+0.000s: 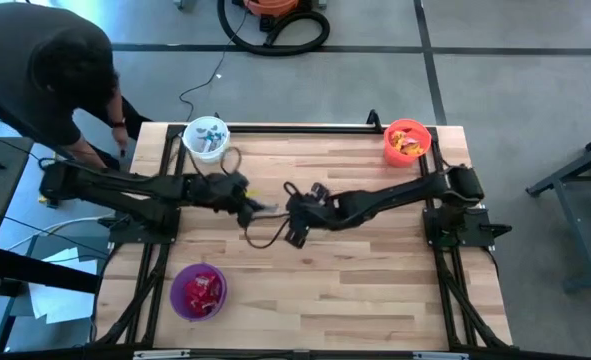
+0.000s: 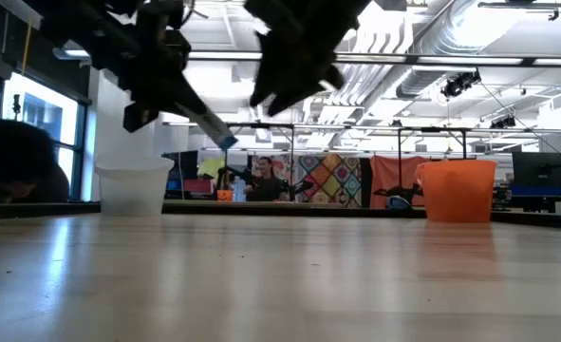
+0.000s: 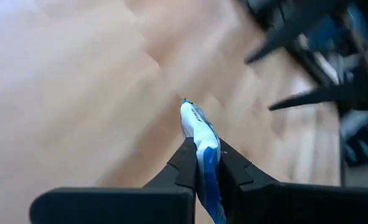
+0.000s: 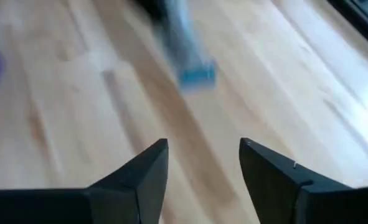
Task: Sort candy
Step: Put the white candy into the white bucket
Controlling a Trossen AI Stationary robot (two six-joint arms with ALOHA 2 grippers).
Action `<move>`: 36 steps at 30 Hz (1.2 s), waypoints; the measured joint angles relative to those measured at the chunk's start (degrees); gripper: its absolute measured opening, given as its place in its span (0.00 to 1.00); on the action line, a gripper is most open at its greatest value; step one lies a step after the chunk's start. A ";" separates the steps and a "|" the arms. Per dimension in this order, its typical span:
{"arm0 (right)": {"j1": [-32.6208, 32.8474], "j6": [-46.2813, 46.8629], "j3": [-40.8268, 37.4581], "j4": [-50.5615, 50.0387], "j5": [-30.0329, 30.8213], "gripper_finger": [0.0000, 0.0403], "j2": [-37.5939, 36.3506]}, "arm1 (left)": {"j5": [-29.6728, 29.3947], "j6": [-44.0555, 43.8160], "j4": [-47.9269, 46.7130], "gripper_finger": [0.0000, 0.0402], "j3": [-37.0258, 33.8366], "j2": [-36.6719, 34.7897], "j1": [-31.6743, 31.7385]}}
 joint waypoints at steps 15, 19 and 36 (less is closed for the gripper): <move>-7.67 -9.09 -1.20 -13.46 -1.66 0.02 -3.24 | -13.18 11.47 -27.04 0.02 13.66 -5.75 32.94; -9.45 -10.57 -2.50 -12.39 -3.93 0.02 -3.24 | -13.58 10.89 -33.48 0.02 13.74 -6.02 38.23; -13.44 -15.18 -3.15 -6.75 -13.12 0.00 -3.68 | -10.27 21.35 -32.08 0.11 9.96 -2.96 43.70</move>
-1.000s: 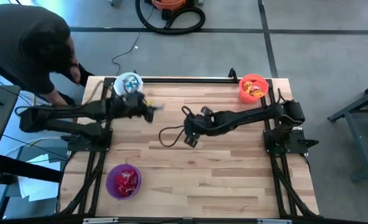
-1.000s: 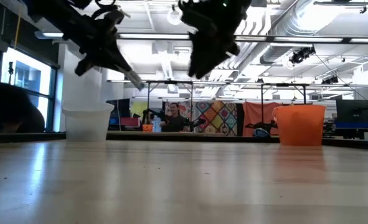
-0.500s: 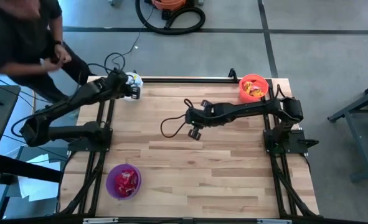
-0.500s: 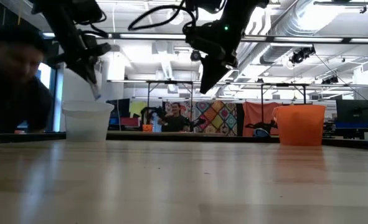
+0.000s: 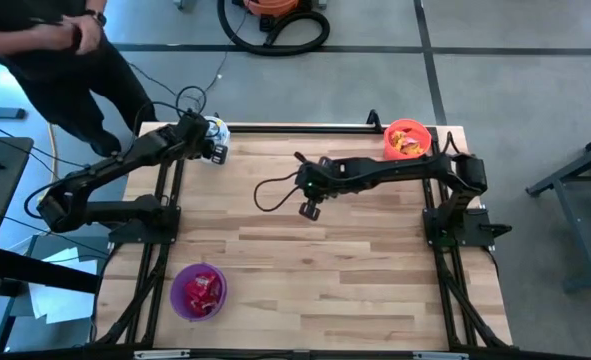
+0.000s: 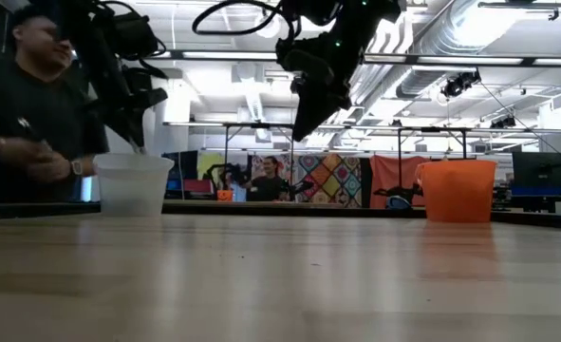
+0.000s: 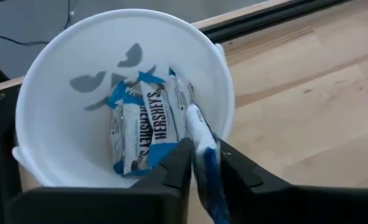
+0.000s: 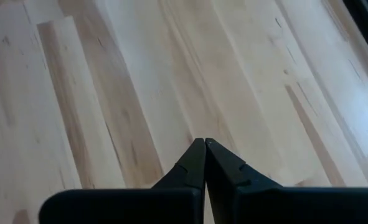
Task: Sort candy
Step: Put the white candy into the white bucket, then return to Home Position
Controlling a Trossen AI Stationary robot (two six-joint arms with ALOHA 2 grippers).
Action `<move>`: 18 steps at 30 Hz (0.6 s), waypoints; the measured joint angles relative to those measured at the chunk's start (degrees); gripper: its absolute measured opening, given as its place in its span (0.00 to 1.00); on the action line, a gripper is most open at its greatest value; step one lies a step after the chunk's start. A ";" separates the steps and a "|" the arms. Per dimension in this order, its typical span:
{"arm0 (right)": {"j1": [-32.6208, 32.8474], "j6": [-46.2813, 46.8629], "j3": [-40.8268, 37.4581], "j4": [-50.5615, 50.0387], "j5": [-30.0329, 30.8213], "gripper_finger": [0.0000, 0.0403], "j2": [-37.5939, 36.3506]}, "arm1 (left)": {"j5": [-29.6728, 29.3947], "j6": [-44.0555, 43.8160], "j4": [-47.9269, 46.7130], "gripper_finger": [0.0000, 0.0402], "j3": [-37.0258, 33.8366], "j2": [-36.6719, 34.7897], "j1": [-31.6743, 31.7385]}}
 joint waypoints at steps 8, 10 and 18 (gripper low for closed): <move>0.00 1.81 0.00 0.02 0.95 0.00 -2.80 | 0.56 1.46 -0.21 0.28 -0.02 -0.32 -0.02; -0.01 1.96 0.00 0.09 1.32 0.00 -3.27 | -0.36 1.96 -0.15 0.29 -0.04 -1.32 -0.22; 0.00 0.64 0.00 2.06 2.82 0.00 -5.12 | 5.06 6.25 3.69 0.17 -0.07 -10.52 -4.80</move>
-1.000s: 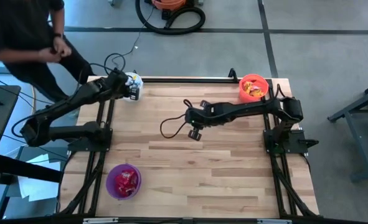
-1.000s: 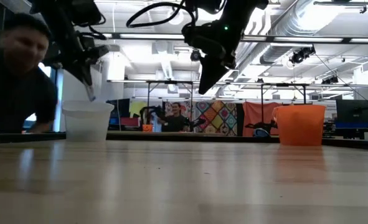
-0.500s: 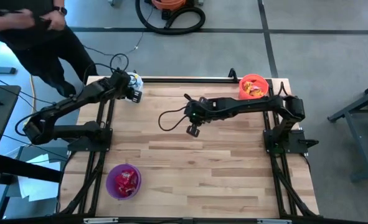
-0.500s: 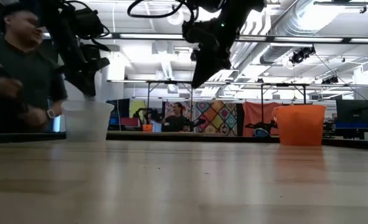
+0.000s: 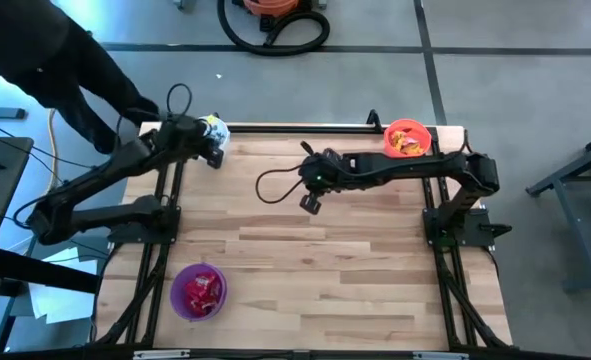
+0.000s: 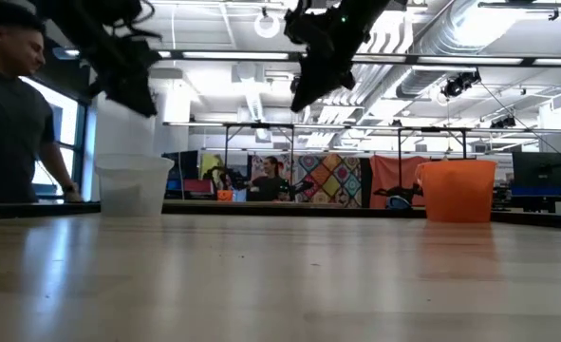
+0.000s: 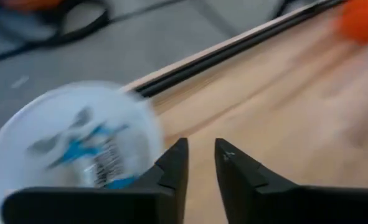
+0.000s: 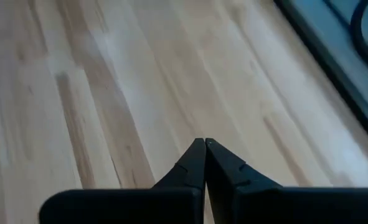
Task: Sort candy
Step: Return to Home Position
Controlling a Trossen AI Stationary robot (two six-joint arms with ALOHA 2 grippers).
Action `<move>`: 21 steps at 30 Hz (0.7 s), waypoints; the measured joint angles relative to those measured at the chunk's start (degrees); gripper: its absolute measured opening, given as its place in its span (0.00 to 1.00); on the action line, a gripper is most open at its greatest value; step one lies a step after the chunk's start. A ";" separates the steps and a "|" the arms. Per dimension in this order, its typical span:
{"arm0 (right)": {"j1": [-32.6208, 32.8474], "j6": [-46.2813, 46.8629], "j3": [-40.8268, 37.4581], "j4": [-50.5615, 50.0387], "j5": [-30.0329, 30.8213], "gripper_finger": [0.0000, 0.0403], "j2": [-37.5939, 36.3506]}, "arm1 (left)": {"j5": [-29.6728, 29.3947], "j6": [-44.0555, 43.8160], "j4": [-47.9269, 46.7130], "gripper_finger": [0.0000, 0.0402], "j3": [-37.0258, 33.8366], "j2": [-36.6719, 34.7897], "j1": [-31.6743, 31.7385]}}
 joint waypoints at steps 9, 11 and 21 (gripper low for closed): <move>-3.44 -4.51 -15.87 19.38 -6.26 0.00 -11.68 | 7.99 2.09 19.32 0.01 -7.27 -10.00 -11.54; -4.80 -4.52 -21.75 22.64 -6.88 0.00 -16.39 | 9.54 2.68 25.93 0.01 -10.29 -10.84 -14.45; -6.67 -6.19 -45.19 31.58 -6.03 0.00 -43.96 | 10.15 5.04 43.37 0.00 -18.46 -8.67 -24.44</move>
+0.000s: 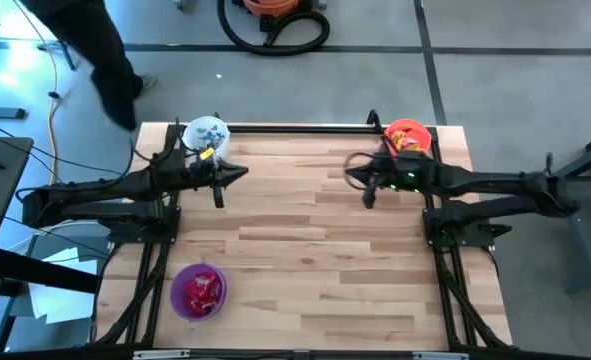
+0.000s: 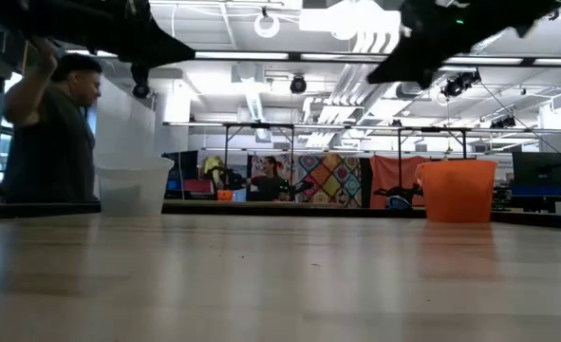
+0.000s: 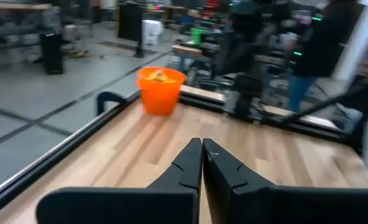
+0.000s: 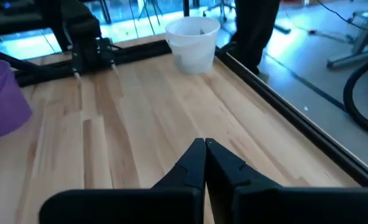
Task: Sort candy
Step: Return to Home Position
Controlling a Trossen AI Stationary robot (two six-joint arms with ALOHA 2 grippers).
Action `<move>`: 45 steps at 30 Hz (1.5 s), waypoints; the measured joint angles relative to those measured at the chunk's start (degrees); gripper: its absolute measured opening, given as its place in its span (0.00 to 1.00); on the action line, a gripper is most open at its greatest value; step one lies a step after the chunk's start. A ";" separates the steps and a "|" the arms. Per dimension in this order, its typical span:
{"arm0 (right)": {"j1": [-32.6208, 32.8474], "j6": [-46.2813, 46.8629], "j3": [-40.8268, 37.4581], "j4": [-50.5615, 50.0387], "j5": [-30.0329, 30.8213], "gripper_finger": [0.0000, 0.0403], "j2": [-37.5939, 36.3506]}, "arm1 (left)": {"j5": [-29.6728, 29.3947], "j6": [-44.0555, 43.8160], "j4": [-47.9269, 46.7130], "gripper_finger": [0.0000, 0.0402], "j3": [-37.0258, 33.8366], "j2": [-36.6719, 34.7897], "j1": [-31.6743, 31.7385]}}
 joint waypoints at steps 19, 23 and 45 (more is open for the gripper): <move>0.00 1.28 -26.65 1.41 3.19 0.00 -47.06 | -3.84 4.50 -13.13 0.00 -6.14 -17.82 -6.74; 0.02 1.97 -31.57 2.37 3.36 0.00 -53.73 | -3.97 4.46 -12.60 0.00 -11.20 -25.29 -6.74; 0.04 -0.32 -35.90 8.82 2.52 0.00 -53.70 | -9.90 4.90 -7.86 0.00 -24.20 -40.28 -11.96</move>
